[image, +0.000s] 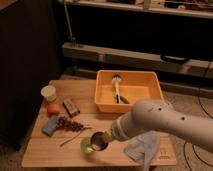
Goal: Stack cups on top of each other
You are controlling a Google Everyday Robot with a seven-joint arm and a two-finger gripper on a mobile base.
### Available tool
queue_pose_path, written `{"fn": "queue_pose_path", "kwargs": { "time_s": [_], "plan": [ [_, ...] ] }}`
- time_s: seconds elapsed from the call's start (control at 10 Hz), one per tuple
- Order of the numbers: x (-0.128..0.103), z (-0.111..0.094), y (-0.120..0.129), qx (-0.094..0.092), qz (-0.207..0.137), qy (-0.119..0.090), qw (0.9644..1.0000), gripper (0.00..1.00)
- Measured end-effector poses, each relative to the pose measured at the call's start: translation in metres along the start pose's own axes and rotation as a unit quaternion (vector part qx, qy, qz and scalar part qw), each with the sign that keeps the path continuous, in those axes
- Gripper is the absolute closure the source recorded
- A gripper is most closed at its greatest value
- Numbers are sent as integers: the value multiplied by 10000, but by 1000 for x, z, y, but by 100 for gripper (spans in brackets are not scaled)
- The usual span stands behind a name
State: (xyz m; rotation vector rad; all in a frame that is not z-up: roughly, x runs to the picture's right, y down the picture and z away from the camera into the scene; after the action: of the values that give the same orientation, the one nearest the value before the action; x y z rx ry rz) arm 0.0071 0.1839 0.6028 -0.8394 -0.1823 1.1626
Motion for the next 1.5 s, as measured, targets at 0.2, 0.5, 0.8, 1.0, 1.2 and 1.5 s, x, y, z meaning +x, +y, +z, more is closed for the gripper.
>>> {"fn": "queue_pose_path", "kwargs": {
  "time_s": [0.2,0.5,0.8,1.0,1.2,1.5],
  "plan": [
    [-18,1,-15,-183,35,-18,9998,100],
    [-36,15,-6,-165,-75,414,9990,100],
    [-37,40,-8,-12,65,1026,9947,100],
    [-34,56,-13,69,158,1250,9920,100],
    [-35,64,-9,113,153,1370,9904,100],
    [-38,70,-2,106,125,1462,9891,100]
  ]
}}
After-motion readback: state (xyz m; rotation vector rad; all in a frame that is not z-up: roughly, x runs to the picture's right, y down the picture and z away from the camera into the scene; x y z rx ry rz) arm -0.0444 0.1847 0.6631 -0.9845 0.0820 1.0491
